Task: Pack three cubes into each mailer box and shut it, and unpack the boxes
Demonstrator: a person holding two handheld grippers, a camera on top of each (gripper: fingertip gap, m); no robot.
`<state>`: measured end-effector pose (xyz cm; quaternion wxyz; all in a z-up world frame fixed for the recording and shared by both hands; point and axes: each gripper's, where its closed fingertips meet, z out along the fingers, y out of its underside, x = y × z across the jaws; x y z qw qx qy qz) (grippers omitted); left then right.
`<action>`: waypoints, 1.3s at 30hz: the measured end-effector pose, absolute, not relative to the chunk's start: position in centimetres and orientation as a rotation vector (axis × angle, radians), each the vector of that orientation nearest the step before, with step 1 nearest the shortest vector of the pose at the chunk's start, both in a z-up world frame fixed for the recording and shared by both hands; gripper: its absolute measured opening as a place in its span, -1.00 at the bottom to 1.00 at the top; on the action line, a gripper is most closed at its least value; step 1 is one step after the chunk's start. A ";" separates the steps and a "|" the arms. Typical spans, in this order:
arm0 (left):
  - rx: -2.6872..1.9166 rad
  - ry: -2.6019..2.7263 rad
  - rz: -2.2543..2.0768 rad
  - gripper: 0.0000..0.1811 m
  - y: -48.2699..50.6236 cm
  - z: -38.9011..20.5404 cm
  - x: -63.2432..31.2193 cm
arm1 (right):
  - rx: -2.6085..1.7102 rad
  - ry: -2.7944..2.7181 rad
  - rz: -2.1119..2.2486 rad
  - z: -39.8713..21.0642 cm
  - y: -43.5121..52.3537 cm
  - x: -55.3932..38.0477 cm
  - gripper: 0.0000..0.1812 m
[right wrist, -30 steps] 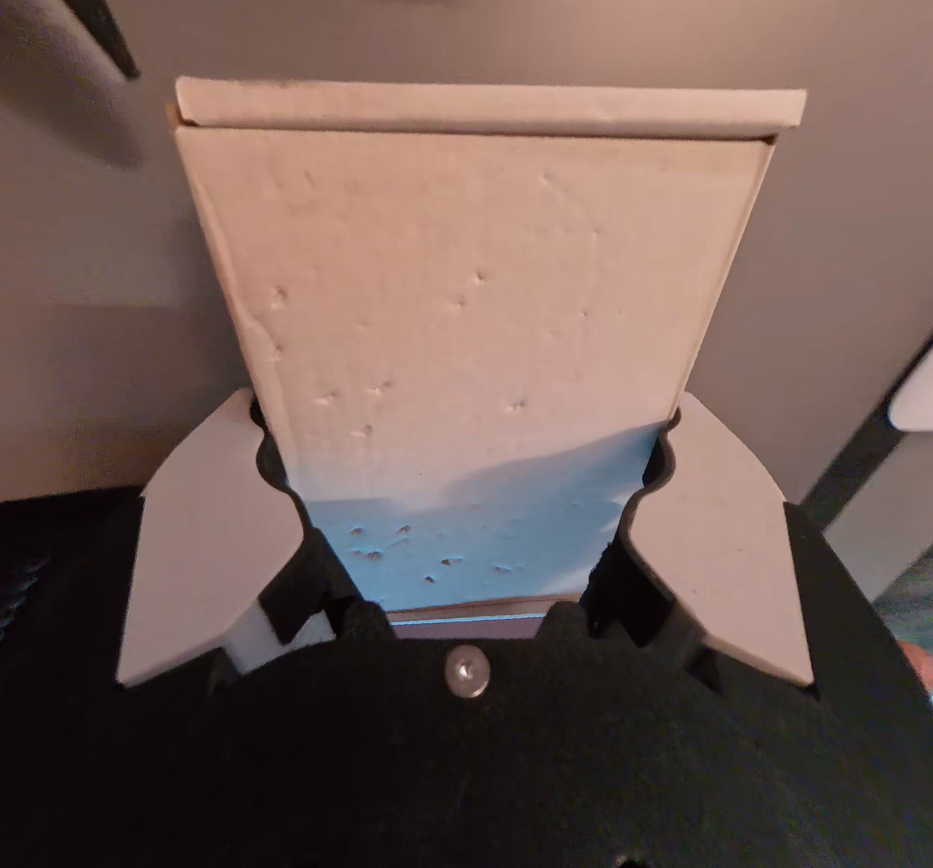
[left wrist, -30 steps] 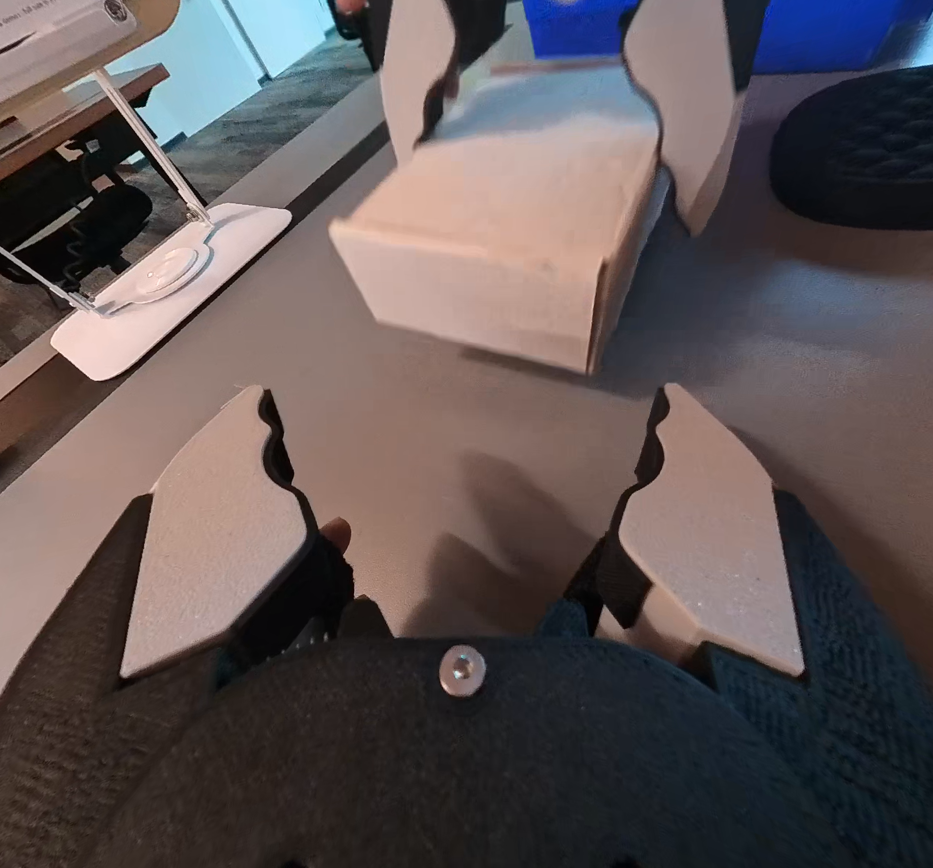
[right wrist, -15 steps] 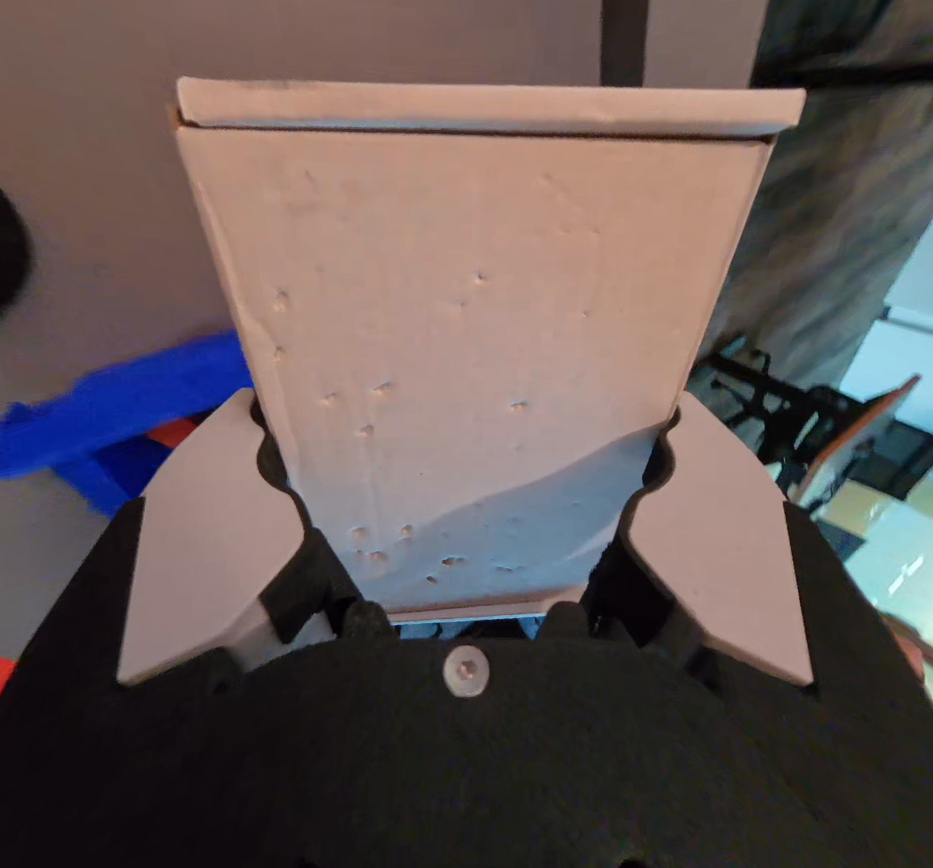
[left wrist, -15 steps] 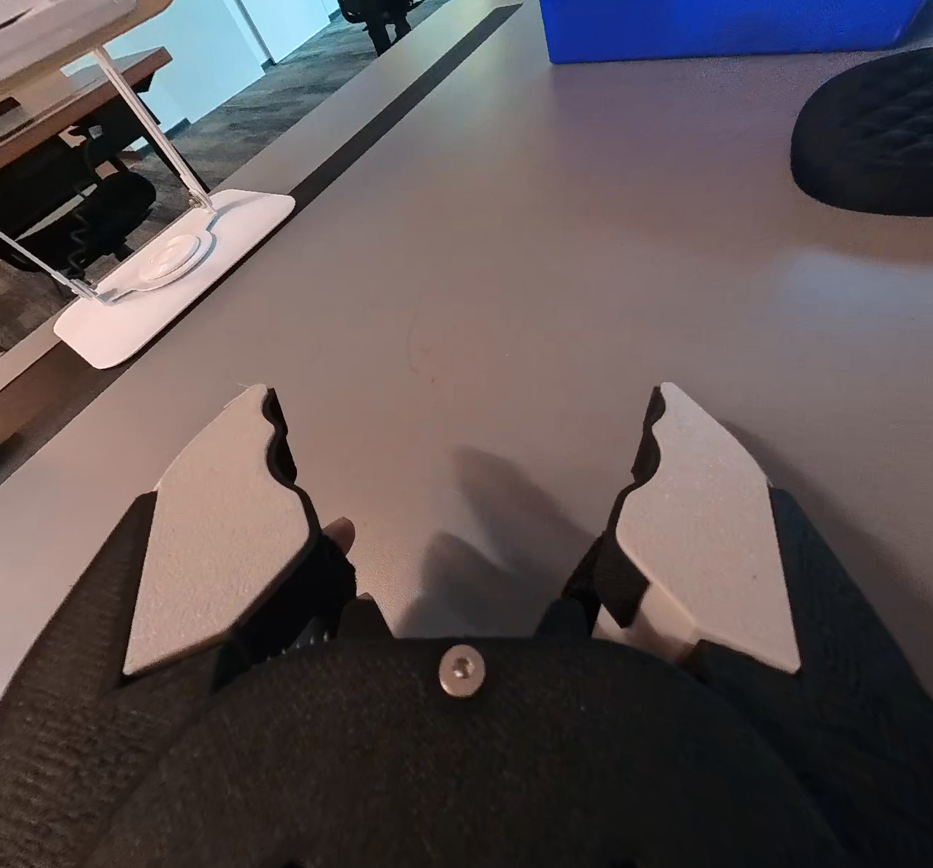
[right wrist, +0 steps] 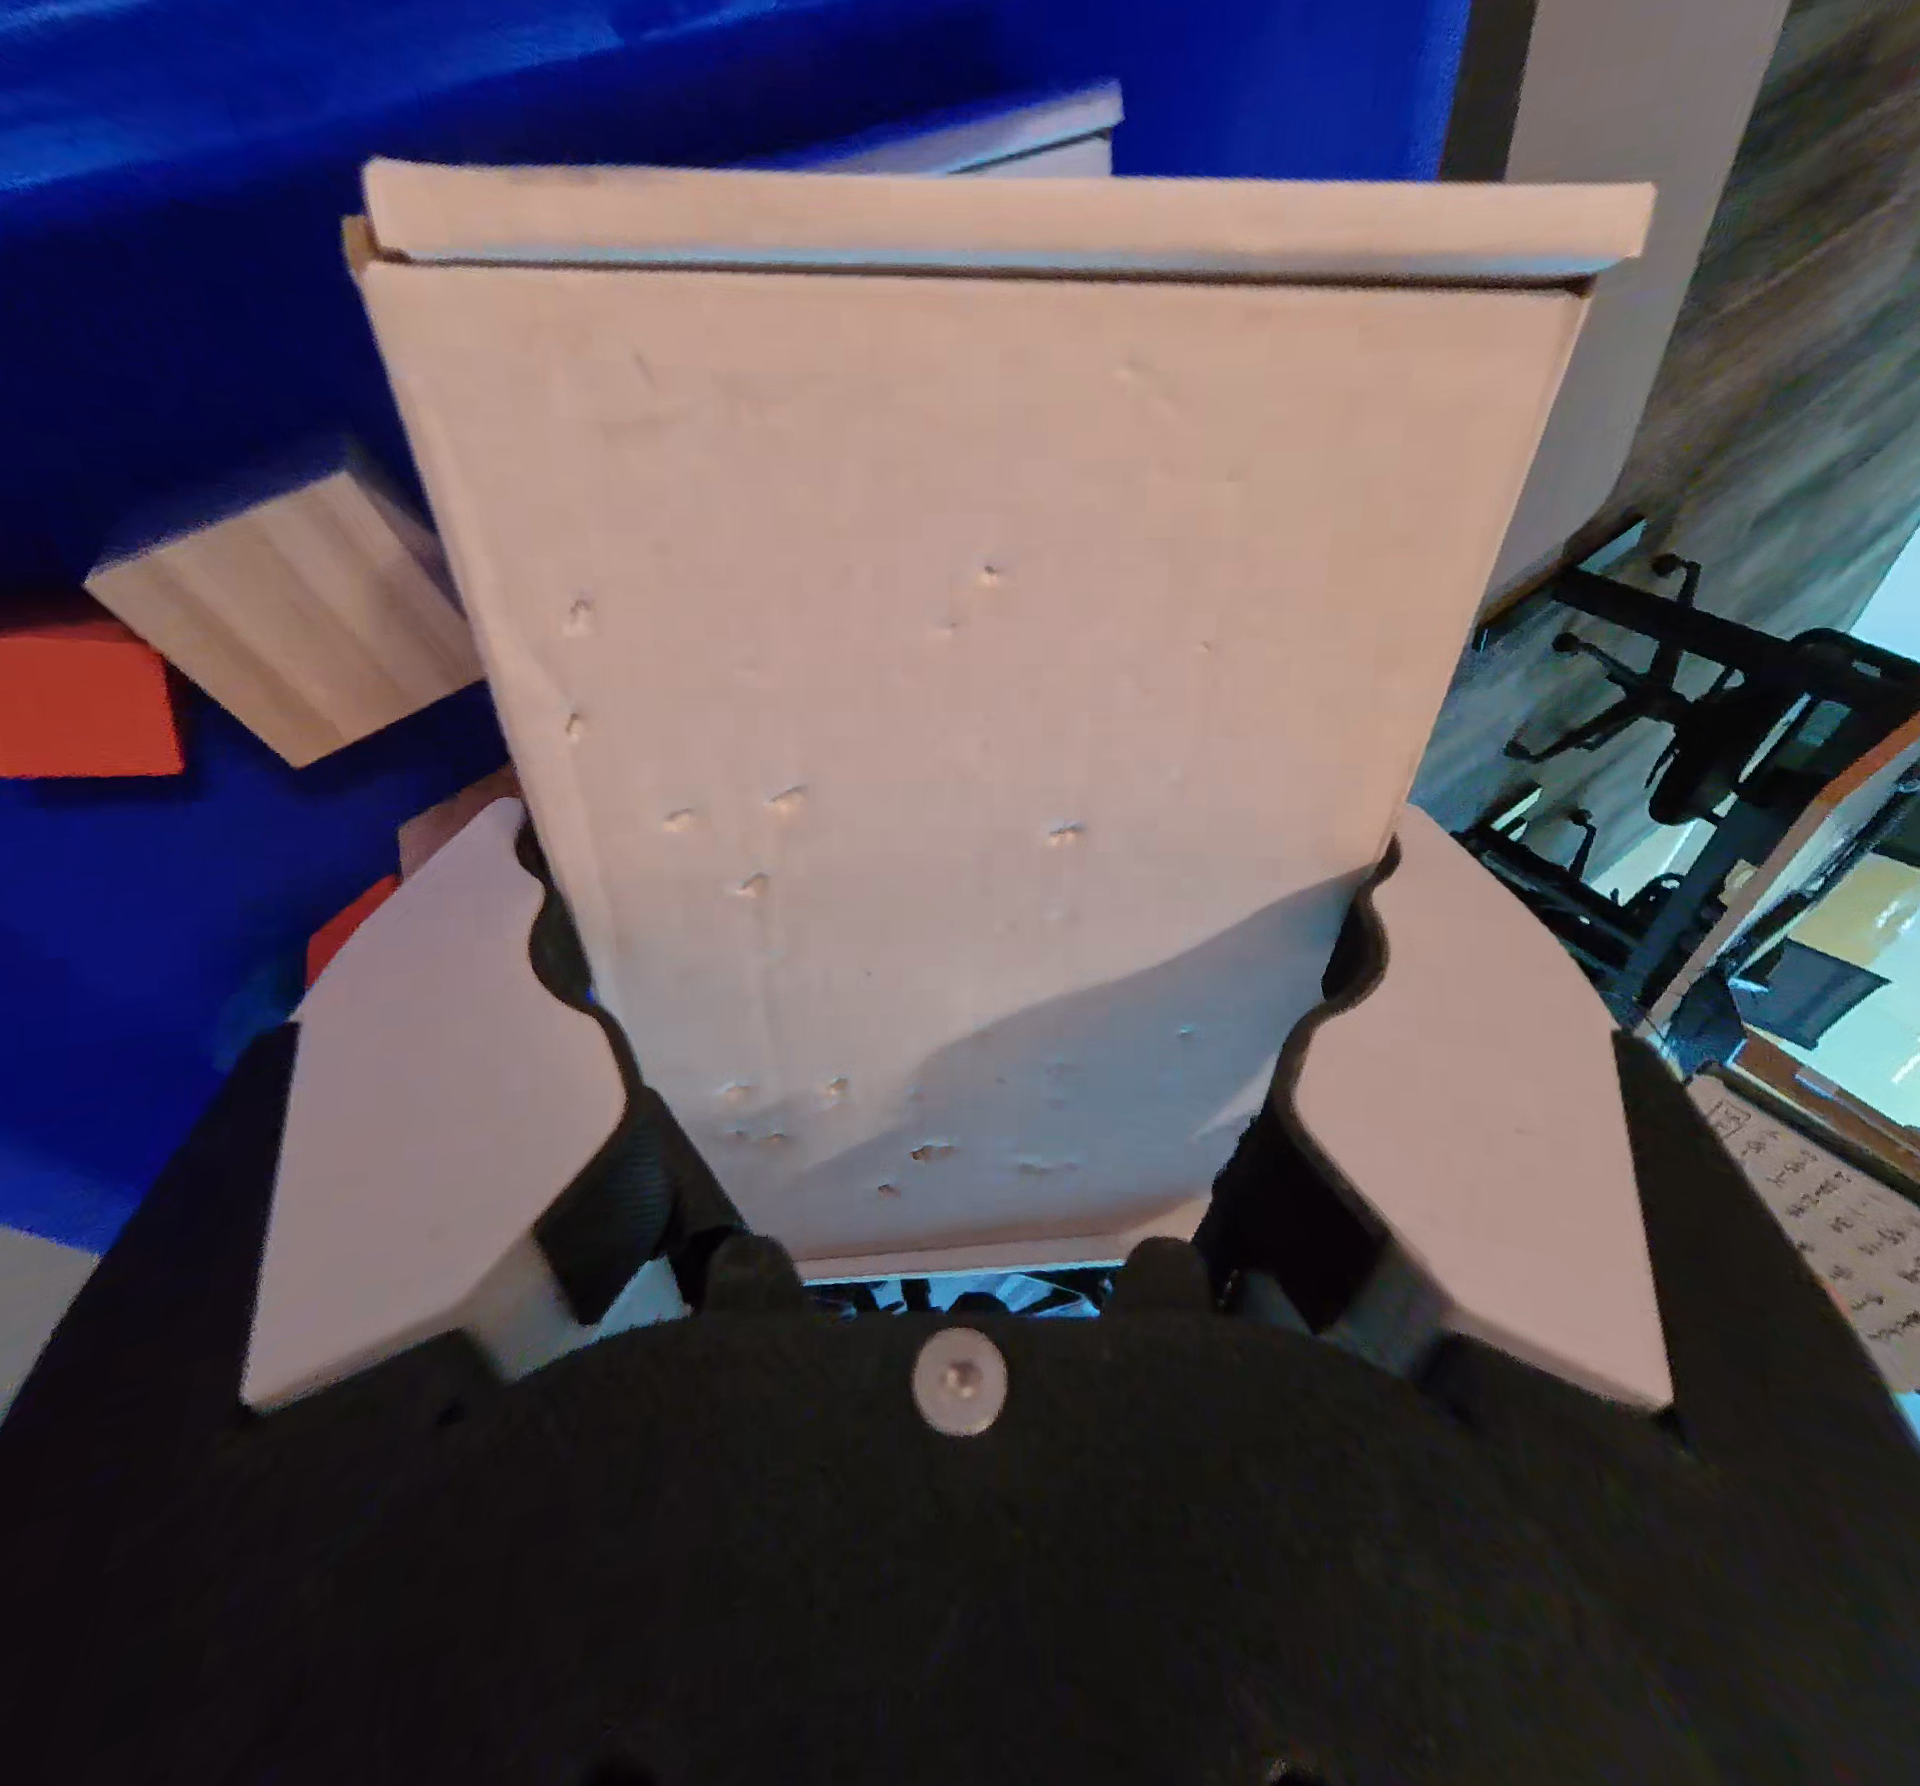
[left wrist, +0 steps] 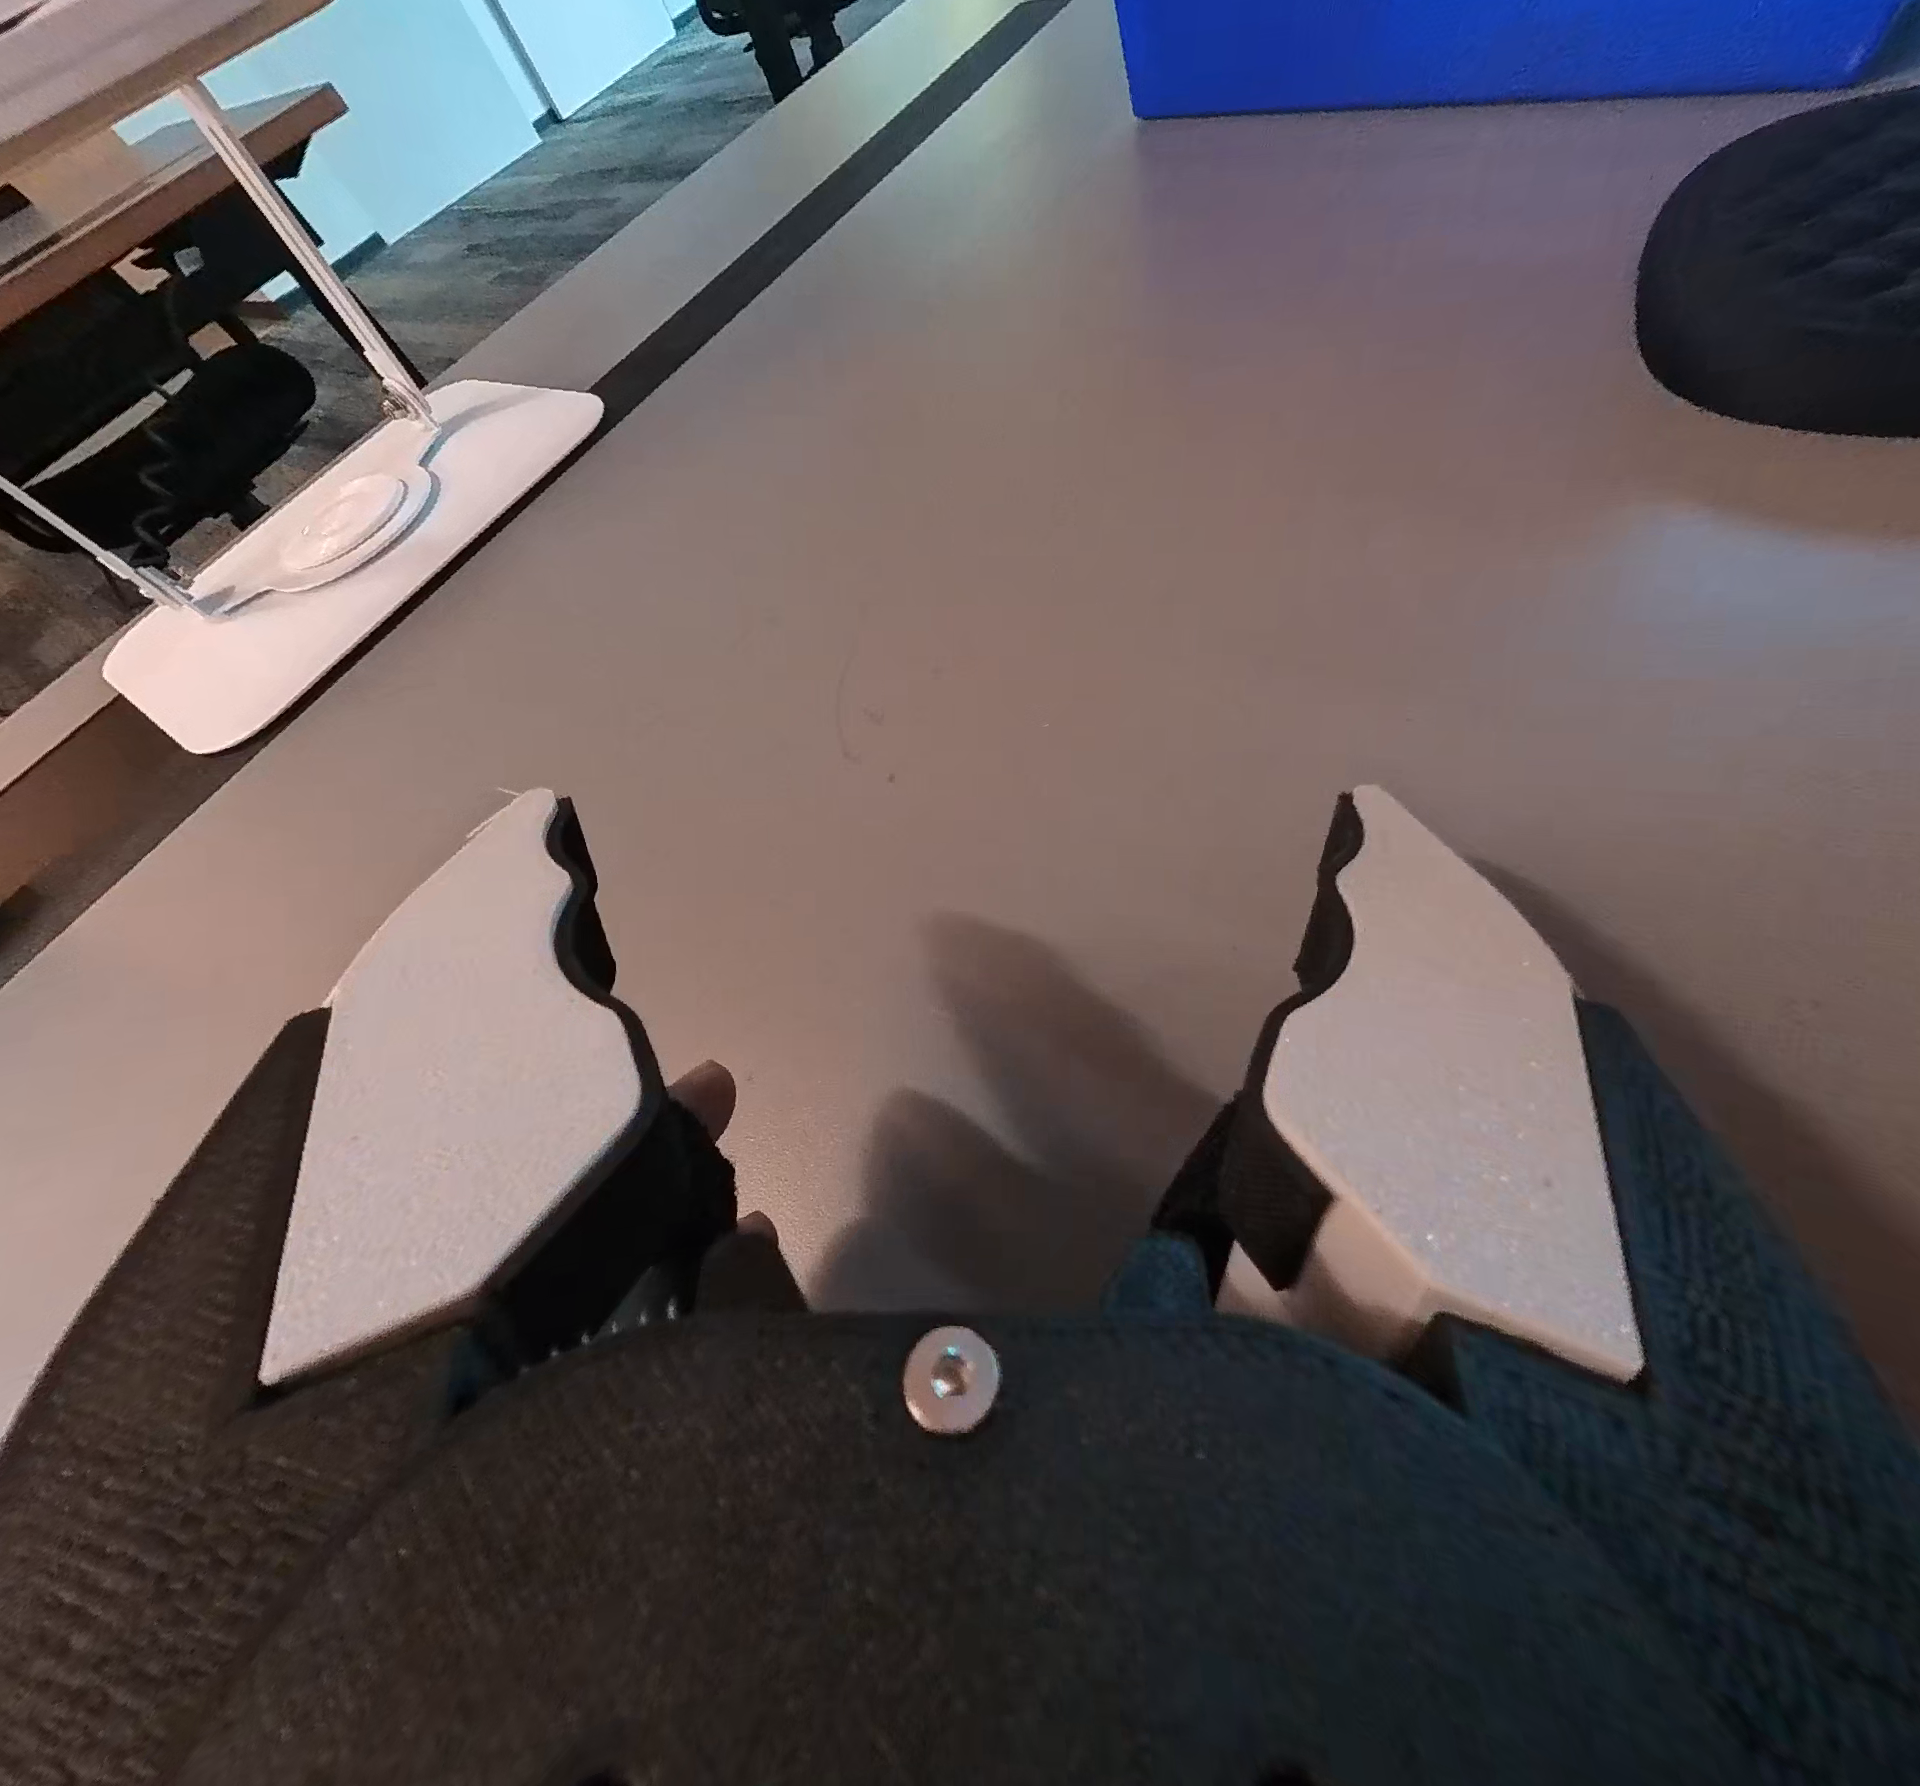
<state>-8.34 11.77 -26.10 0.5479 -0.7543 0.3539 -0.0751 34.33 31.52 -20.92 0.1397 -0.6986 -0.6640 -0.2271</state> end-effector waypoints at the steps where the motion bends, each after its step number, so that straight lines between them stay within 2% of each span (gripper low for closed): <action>1: -1.788 0.839 -0.178 0.43 11.8 -26.1 -8.3 | -2.017 -1.934 -0.663 -21.3 31.7 34.3 0.55; 8: -1.788 0.844 -0.180 0.43 11.7 -26.2 -8.3 | -2.024 -2.001 -0.725 -22.5 32.8 34.3 0.54; 18: -1.784 0.847 -0.183 0.42 11.7 -26.1 -8.3 | -1.939 -2.141 -1.038 -21.8 33.4 35.3 0.50; 20: -1.784 0.845 -0.185 0.42 11.7 -26.1 -8.3 | -1.911 -2.136 -1.064 -21.5 33.7 35.3 0.39; 26: -1.785 0.846 -0.184 0.42 11.7 -26.1 -8.3 | -1.874 -2.124 -1.164 -21.5 34.4 36.5 0.32; 30: -1.786 0.846 -0.183 0.42 11.8 -26.1 -8.3 | -1.819 -2.103 -1.198 -21.7 34.9 37.3 0.17; 33: -1.786 0.849 -0.180 0.42 11.8 -26.1 -8.3 | -1.814 -2.089 -1.159 -21.8 34.6 37.4 0.11; 37: -1.785 0.849 -0.180 0.42 11.8 -26.1 -8.3 | -1.885 -1.966 -1.055 -21.2 33.8 37.8 0.19; 39: -1.784 0.849 -0.180 0.42 11.8 -26.1 -8.3 | -1.944 -1.800 -0.841 -20.6 32.9 37.0 0.21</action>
